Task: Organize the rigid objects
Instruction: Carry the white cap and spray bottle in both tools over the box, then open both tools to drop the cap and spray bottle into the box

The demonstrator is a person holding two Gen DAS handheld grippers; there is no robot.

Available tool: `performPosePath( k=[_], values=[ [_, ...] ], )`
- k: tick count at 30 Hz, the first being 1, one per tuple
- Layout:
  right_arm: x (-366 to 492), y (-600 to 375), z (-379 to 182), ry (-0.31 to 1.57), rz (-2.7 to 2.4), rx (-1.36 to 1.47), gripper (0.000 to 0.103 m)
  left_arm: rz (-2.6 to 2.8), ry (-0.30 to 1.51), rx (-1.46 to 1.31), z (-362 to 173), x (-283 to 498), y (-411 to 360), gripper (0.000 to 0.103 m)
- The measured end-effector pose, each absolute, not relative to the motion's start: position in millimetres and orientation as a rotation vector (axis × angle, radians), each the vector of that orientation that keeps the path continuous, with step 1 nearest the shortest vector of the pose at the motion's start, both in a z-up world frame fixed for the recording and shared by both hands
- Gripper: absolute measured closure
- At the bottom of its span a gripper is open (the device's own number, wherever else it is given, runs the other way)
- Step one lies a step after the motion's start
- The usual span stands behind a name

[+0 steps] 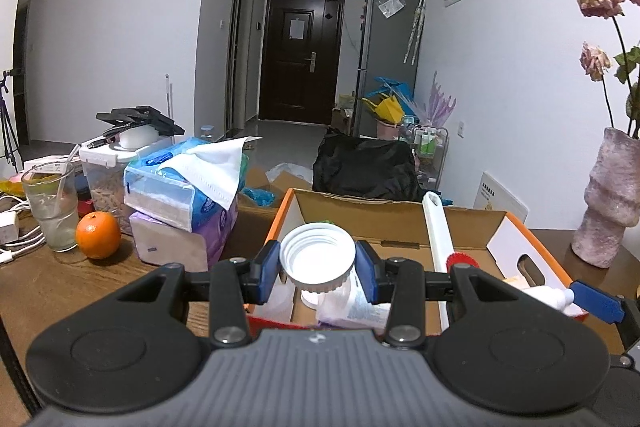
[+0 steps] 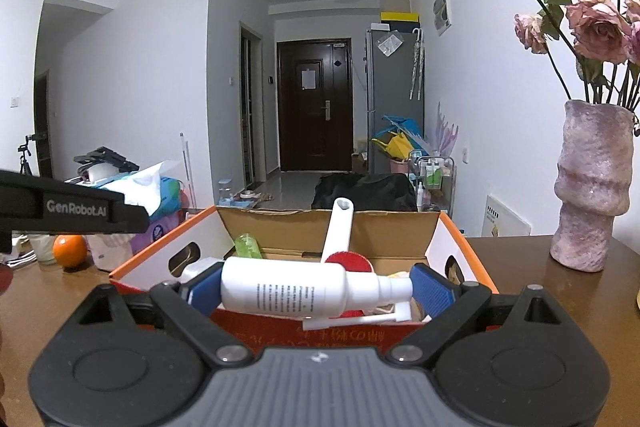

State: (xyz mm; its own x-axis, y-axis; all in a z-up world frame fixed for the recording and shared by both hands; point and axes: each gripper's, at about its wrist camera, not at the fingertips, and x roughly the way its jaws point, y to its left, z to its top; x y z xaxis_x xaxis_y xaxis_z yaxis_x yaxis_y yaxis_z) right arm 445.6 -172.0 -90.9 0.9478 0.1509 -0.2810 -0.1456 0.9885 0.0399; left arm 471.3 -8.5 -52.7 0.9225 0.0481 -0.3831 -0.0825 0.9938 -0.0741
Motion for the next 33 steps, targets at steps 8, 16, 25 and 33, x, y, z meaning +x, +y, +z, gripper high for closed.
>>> performPosePath(
  k=[8,16,25,33],
  values=[
    [463,-175,-90,0.277,0.126,0.023,0.007,0.067,0.387,-0.086,-54,491,-13,0.061],
    [484,-178,-90,0.271,0.102,0.023,0.007,0.065,0.381,-0.088,-56,509,-14,0.061],
    [508,-181,-89,0.267,0.068,0.020,0.007,0.066,0.395,-0.073,-64,531,-21,0.061],
    [526,-184,-91,0.269,0.043,0.011,0.007,0.078,0.405,-0.058,-73,548,-26,0.061]
  ],
)
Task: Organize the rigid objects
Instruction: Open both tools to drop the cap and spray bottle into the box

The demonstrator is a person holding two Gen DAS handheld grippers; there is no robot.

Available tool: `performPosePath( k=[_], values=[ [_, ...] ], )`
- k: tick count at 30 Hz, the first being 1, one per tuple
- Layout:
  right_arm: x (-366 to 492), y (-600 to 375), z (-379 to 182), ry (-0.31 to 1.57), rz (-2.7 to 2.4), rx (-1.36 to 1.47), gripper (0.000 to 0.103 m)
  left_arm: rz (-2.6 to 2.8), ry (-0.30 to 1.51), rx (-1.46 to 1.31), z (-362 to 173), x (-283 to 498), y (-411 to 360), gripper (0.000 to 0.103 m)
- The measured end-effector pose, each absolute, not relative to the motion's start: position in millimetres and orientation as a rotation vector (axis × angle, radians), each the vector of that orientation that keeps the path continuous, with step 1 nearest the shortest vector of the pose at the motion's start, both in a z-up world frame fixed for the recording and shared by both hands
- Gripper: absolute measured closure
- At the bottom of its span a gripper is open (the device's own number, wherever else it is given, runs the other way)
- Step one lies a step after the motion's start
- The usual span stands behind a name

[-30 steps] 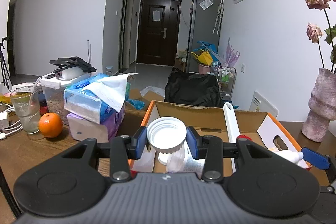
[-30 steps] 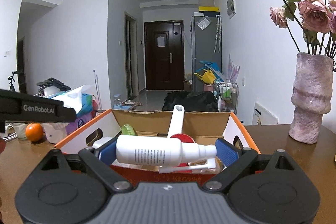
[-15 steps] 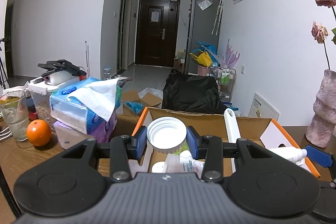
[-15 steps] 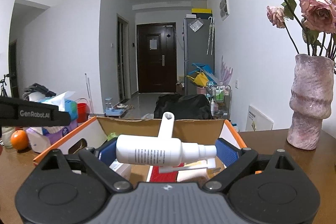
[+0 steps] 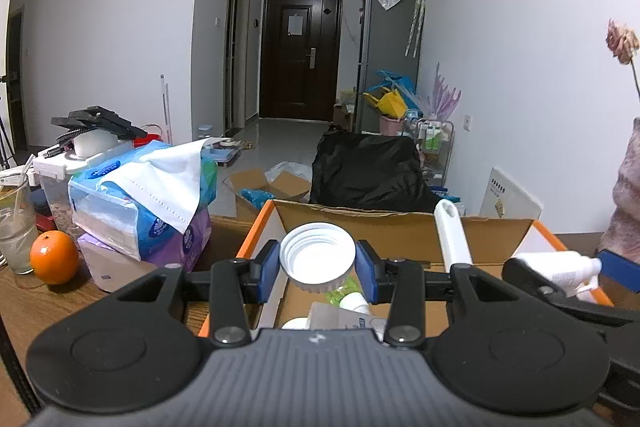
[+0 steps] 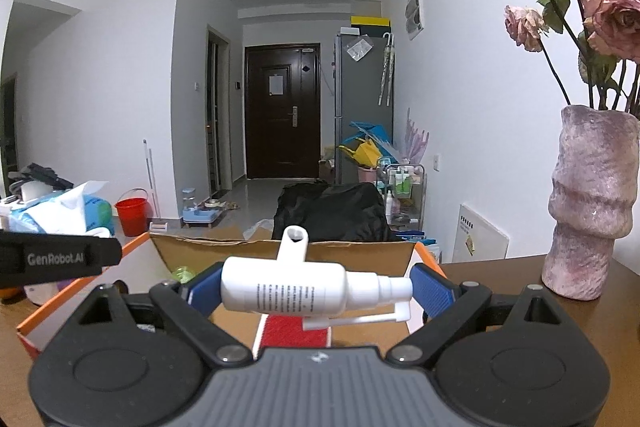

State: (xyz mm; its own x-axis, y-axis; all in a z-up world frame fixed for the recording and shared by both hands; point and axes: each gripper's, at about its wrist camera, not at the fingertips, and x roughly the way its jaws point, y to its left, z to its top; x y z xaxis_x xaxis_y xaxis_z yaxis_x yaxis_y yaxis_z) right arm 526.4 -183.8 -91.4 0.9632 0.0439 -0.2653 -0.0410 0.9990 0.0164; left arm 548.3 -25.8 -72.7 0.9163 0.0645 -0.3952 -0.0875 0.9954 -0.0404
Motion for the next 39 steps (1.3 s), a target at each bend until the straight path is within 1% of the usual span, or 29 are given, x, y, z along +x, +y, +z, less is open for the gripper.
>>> performPosePath(
  k=[13,30,32,33,34,36,38,39],
  values=[
    [550,-187,-98,0.287,-0.005,-0.002,0.007,0.093,0.426,-0.028,-86,573,-34,0.061],
    [555,-190,-99,0.302,-0.007,-0.006,0.007,0.088,0.434,-0.002,-90,581,-36,0.061],
    [557,-191,-99,0.315,-0.002,-0.005,0.007,0.092,0.435,0.002,-91,581,-36,0.053],
    [557,-191,-99,0.323,0.002,-0.003,0.007,0.092,0.435,-0.002,-91,580,-36,0.044],
    [559,-192,-99,0.332,0.005,0.000,0.007,0.098,0.431,-0.003,-91,580,-35,0.029],
    [558,-193,-99,0.339,0.008,0.003,0.007,0.119,0.417,-0.004,-90,578,-35,0.013],
    [558,-194,-98,0.339,0.005,0.007,0.005,0.131,0.407,0.002,-89,577,-35,0.010],
    [557,-194,-98,0.339,0.008,0.011,0.002,0.133,0.409,-0.002,-89,577,-35,0.002]
  ],
)
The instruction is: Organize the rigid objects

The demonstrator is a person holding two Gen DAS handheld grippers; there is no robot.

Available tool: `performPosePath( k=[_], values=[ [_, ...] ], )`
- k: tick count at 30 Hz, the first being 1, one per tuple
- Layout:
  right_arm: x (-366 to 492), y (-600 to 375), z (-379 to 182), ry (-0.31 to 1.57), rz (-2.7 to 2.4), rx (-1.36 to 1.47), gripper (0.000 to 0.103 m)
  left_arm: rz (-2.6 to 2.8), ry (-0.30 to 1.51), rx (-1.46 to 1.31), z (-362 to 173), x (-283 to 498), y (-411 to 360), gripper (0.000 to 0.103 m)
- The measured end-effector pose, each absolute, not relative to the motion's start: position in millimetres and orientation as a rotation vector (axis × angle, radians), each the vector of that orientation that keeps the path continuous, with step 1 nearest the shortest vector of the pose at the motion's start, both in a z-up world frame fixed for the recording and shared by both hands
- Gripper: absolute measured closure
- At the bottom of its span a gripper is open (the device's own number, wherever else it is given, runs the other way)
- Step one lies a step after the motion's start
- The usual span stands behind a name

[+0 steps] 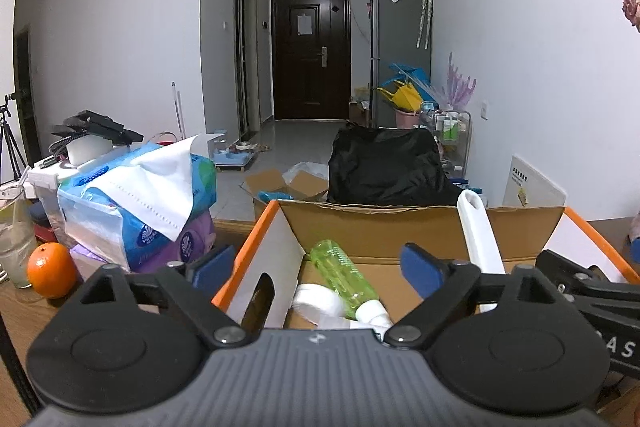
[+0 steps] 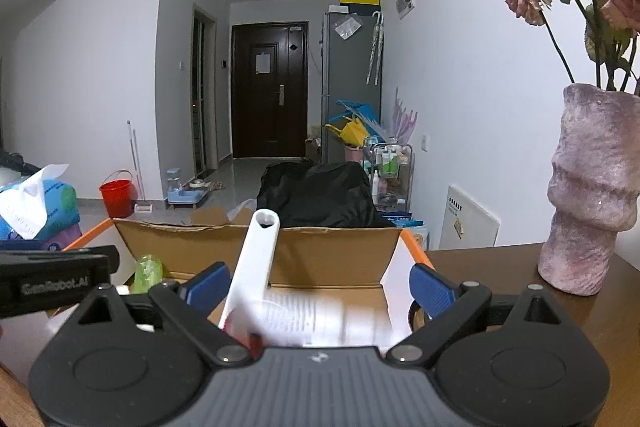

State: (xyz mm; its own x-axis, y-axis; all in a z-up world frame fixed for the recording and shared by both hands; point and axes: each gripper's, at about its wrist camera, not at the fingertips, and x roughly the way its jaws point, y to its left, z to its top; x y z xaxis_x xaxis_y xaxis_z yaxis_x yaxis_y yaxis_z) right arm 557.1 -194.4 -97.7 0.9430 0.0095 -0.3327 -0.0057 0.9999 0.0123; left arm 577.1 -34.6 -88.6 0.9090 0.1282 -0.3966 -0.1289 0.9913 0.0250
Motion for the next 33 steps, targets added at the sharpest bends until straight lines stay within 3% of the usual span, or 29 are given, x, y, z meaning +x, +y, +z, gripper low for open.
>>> performPosePath(
  k=[21,33],
  values=[
    [548,-196,-95,0.322,0.005,0.017,0.000,0.144,0.405,-0.059,-82,569,-27,0.000],
    [509,-196,-70,0.295,0.029,0.024,0.000,0.122,0.359,-0.069,-56,525,-21,0.000]
  ],
)
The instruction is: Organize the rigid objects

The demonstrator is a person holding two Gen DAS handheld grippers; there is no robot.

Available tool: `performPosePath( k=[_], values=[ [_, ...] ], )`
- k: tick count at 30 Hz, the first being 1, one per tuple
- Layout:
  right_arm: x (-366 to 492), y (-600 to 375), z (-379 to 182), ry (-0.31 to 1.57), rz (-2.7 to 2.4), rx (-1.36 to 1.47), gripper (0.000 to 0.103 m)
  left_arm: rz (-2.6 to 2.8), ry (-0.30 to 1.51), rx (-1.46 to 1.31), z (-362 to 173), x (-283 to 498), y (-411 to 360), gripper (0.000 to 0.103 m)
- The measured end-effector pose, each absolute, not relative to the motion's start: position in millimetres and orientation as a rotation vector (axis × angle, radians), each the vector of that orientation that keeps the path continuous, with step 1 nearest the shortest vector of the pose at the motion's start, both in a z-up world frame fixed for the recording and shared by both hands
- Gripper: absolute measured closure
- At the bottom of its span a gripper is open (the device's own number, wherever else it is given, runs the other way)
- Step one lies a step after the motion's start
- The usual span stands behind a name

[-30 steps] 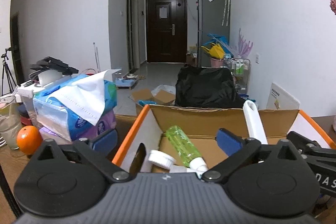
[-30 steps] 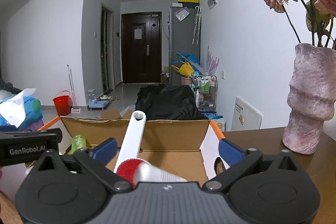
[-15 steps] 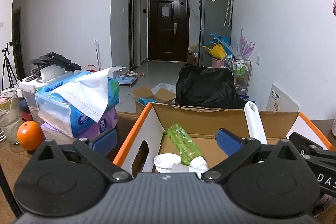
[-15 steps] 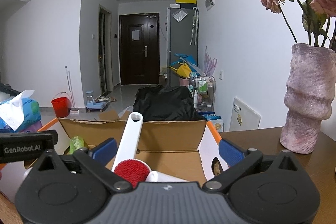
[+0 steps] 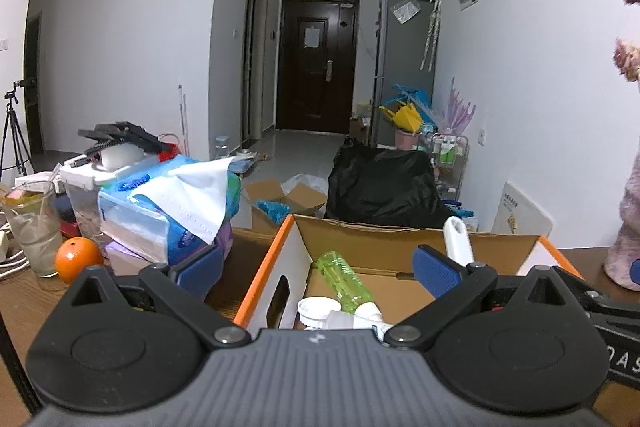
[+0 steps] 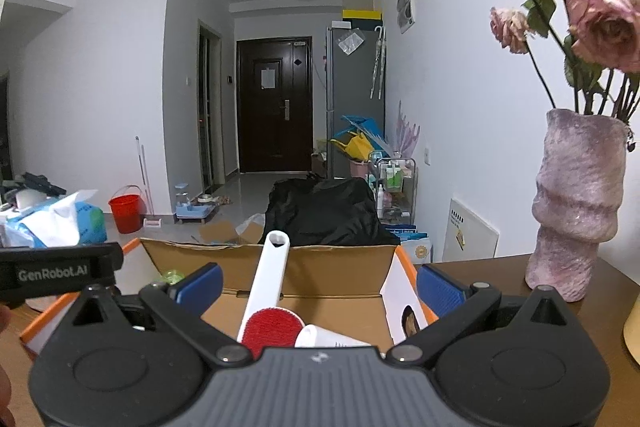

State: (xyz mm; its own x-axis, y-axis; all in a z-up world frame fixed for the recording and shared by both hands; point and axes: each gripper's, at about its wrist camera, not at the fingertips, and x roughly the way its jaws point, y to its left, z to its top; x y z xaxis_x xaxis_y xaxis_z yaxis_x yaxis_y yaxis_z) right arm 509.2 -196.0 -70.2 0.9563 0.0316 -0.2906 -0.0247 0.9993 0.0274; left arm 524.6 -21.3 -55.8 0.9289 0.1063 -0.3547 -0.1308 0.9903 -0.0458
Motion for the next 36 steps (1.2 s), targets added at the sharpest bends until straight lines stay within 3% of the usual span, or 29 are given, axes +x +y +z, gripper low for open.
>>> performPosePath(
  k=[36],
  values=[
    [273,-218,-19,0.267,0.047,0.062,0.000,0.076,0.289,-0.058,-9,275,-18,0.000]
  ],
)
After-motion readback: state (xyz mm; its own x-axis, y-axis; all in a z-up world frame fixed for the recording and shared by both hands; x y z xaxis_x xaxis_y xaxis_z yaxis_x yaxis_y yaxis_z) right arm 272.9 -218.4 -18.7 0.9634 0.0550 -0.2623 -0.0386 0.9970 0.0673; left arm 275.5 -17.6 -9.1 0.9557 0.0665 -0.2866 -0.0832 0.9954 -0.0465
